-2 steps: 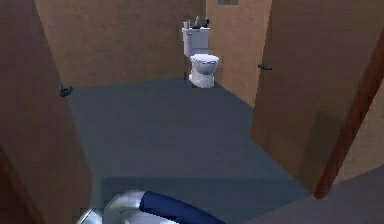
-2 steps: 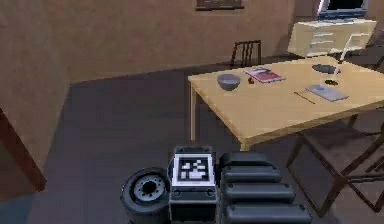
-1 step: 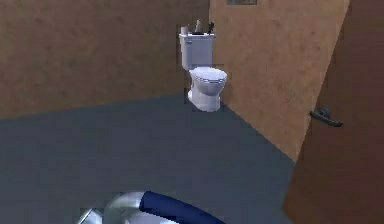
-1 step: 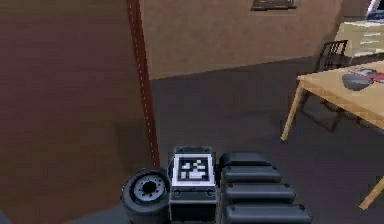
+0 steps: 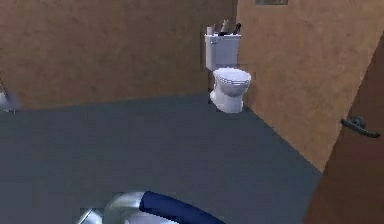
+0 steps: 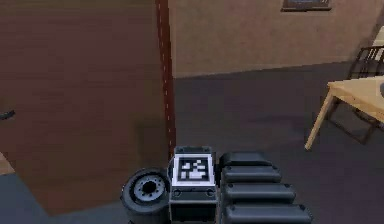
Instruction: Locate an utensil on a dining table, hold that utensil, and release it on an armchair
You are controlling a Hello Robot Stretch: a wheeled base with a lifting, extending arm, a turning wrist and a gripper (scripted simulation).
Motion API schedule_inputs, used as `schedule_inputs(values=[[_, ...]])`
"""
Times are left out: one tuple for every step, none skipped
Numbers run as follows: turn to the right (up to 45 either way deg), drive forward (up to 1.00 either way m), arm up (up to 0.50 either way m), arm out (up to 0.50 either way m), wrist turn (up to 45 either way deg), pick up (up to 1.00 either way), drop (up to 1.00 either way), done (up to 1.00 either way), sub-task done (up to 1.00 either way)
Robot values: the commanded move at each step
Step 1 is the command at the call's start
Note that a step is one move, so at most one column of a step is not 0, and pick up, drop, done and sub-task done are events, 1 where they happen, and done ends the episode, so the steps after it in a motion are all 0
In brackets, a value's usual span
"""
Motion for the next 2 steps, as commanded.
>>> schedule_inputs(values=[[0.0, 0.40, 0.00, 0.00, 0.0, 0.00, 0.00, 0.00, 0.00], [-39.0, 0.00, 0.00, 0.00, 0.0, 0.00, 0.00, 0.00, 0.00]])
